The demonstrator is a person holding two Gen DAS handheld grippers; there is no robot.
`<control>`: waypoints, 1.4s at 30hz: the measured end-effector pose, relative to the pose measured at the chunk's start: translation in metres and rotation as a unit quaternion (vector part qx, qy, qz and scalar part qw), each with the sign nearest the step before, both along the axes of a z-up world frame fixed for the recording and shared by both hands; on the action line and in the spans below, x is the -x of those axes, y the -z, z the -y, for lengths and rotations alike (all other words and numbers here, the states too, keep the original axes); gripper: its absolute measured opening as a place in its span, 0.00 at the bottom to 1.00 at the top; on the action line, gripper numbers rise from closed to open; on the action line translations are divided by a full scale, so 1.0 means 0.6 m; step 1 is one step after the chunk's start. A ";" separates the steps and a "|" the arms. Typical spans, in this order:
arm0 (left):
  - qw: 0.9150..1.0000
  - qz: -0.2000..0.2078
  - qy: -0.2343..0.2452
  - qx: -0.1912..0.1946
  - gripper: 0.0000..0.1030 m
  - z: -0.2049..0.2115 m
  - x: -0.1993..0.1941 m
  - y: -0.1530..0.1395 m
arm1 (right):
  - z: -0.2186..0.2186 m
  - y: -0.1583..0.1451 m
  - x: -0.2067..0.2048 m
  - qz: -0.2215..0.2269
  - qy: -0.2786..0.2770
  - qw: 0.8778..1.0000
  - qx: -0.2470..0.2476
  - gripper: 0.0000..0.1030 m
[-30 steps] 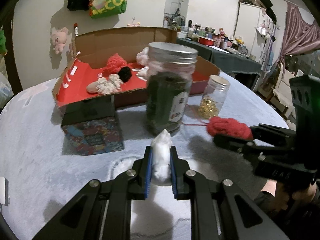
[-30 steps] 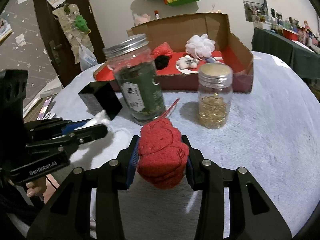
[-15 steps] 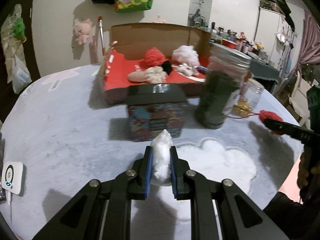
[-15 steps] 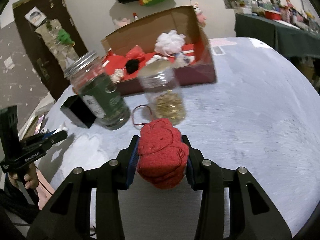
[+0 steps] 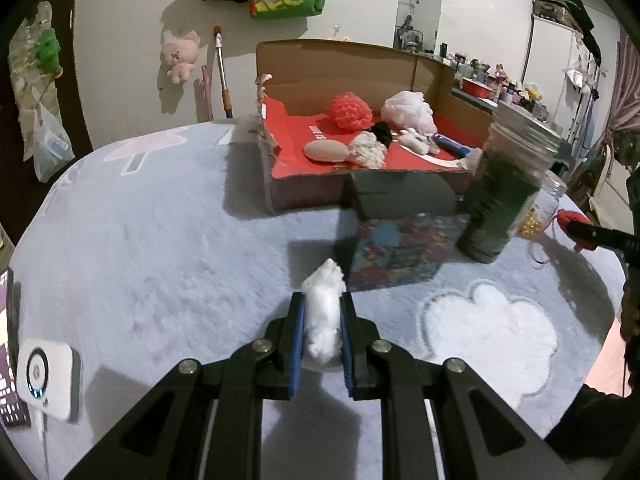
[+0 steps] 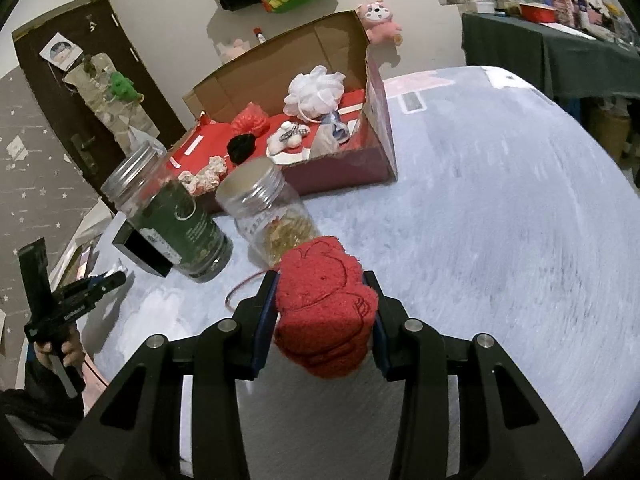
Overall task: Organize soft objects
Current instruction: 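Lift and carry the white cloth and red knit toy over into the box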
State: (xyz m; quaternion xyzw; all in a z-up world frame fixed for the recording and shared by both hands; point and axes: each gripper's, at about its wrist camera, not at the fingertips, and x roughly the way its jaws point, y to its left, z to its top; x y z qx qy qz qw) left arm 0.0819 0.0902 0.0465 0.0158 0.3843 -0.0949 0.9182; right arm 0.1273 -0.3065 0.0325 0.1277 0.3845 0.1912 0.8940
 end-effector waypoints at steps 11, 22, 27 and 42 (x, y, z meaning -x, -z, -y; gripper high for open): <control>0.999 0.005 0.044 -0.004 0.16 -0.020 -0.050 -0.010 | 0.004 -0.012 -0.046 0.002 -0.030 0.999 0.039 0.38; 0.996 0.013 0.080 -0.022 0.16 -0.015 -0.089 -0.033 | -0.001 -0.042 -0.085 0.017 -0.055 0.997 0.057 0.38; 0.995 0.026 0.095 -0.023 0.16 -0.012 -0.112 -0.068 | -0.007 -0.071 -0.104 0.036 -0.064 0.995 0.072 0.37; 0.984 -0.012 0.177 -0.033 0.16 0.105 -0.211 -0.114 | -0.068 -0.151 -0.215 0.057 -0.094 0.991 0.080 0.38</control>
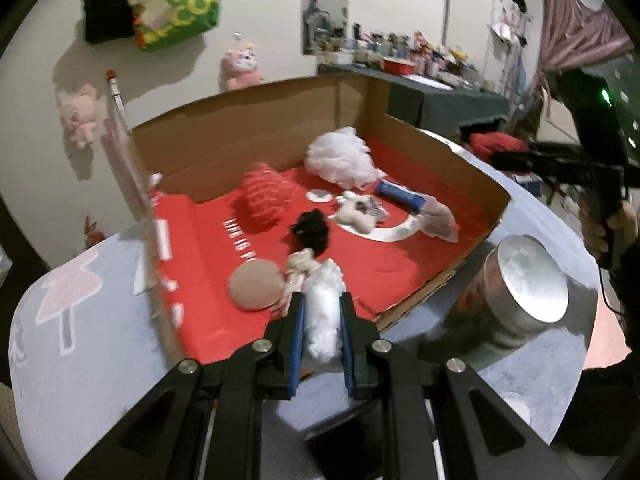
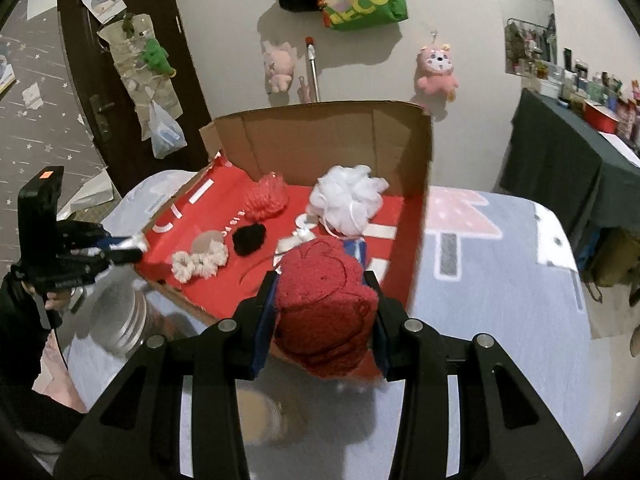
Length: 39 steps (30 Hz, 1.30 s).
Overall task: Organize soft objects
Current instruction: 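Lift and carry the white cloth and red knit toy over into the box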
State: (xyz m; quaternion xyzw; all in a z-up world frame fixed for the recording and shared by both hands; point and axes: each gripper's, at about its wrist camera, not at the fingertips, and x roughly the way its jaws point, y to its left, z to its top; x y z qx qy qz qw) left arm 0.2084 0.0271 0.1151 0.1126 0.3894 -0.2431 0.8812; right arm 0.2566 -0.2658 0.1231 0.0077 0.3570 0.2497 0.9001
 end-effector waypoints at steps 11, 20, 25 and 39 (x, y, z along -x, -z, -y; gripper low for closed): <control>0.995 -0.081 0.049 -0.027 0.16 0.068 -0.072 0.027 | -0.098 0.054 -0.093 -0.105 -0.035 0.993 0.047 0.38; 0.990 -0.111 0.072 -0.054 0.16 0.105 -0.103 0.046 | -0.118 0.071 -0.132 -0.144 -0.028 0.986 0.076 0.38; 0.987 -0.123 0.071 -0.075 0.16 0.118 -0.117 0.059 | -0.133 0.090 -0.136 -0.169 -0.047 0.981 0.086 0.38; 0.984 -0.130 0.053 -0.106 0.17 0.139 -0.153 0.082 | -0.169 0.124 -0.150 -0.192 -0.082 0.965 0.157 0.39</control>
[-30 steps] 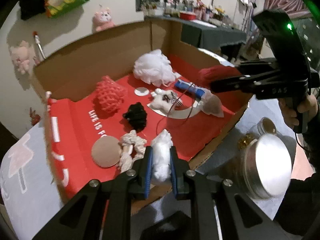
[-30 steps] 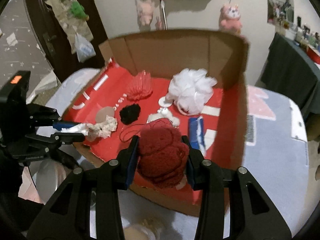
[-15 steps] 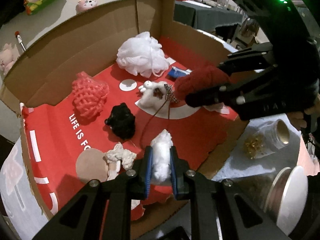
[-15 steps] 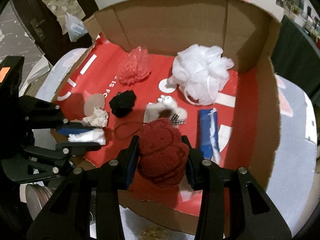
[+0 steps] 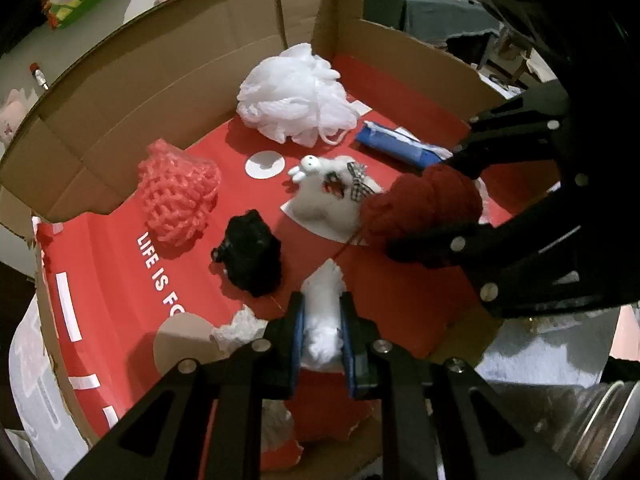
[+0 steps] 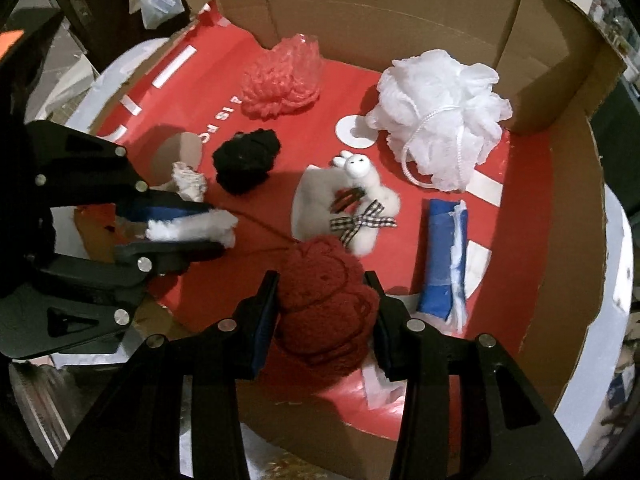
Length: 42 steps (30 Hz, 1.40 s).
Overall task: Organize soft objects
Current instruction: 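Lift and carry the white cloth and red knit toy over into the box, then open both tools to drop the white cloth and red toy into the box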
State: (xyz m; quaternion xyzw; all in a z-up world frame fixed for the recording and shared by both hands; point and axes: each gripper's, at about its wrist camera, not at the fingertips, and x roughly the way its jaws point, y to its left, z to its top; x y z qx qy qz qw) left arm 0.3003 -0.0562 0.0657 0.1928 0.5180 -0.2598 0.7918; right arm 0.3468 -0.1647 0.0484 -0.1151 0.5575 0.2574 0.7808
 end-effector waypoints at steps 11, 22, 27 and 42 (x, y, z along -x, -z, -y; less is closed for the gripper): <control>1.000 0.008 -0.023 -0.008 0.18 0.002 -0.029 0.005 | 0.012 0.004 -0.025 0.005 0.004 1.000 0.008 0.40; 1.000 0.011 -0.019 -0.009 0.23 0.000 -0.019 0.005 | 0.019 0.017 -0.023 -0.003 -0.009 1.000 0.010 0.42; 1.000 0.019 -0.017 -0.004 0.37 0.000 -0.012 0.000 | 0.012 0.018 -0.019 -0.003 -0.016 1.000 0.013 0.54; 0.993 0.074 -0.084 0.049 0.80 -0.046 0.034 -0.068 | 0.039 -0.044 0.011 0.052 0.062 0.997 -0.001 0.71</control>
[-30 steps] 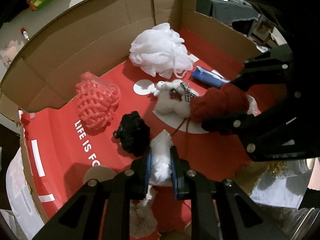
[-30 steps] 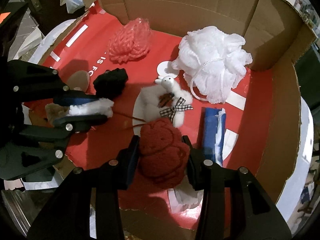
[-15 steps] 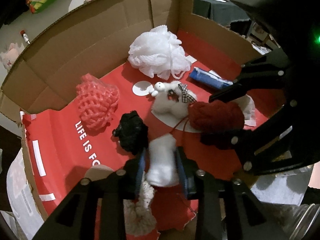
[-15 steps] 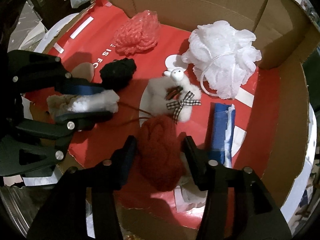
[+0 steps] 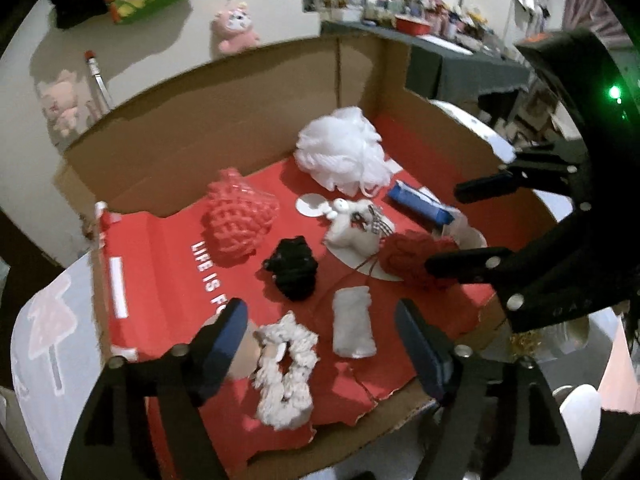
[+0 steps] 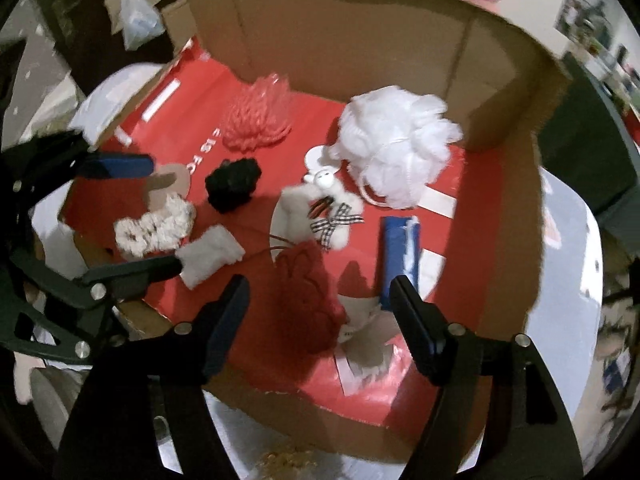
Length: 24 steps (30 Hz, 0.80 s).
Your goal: Organize soft objects
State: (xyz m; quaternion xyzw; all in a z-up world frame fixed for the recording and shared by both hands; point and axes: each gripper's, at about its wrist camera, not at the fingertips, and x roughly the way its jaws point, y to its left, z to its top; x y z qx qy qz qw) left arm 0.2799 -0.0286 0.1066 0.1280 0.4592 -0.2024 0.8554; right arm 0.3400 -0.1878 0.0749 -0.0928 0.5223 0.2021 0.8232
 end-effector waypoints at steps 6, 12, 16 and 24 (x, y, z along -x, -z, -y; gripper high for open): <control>0.998 0.031 -0.062 0.011 0.96 -0.028 0.020 -0.017 | 0.013 -0.021 0.033 0.019 0.054 0.998 -0.007 0.73; 0.993 0.038 -0.113 0.028 1.00 -0.051 0.040 -0.018 | 0.021 -0.026 0.065 0.023 0.083 0.996 -0.023 0.74; 0.989 0.024 -0.140 0.047 1.00 -0.068 0.048 -0.010 | 0.026 -0.025 0.087 0.034 0.097 0.994 -0.021 0.77; 0.983 0.009 -0.174 0.054 1.00 -0.081 0.057 0.009 | 0.025 -0.013 0.105 0.036 0.111 0.993 -0.020 0.77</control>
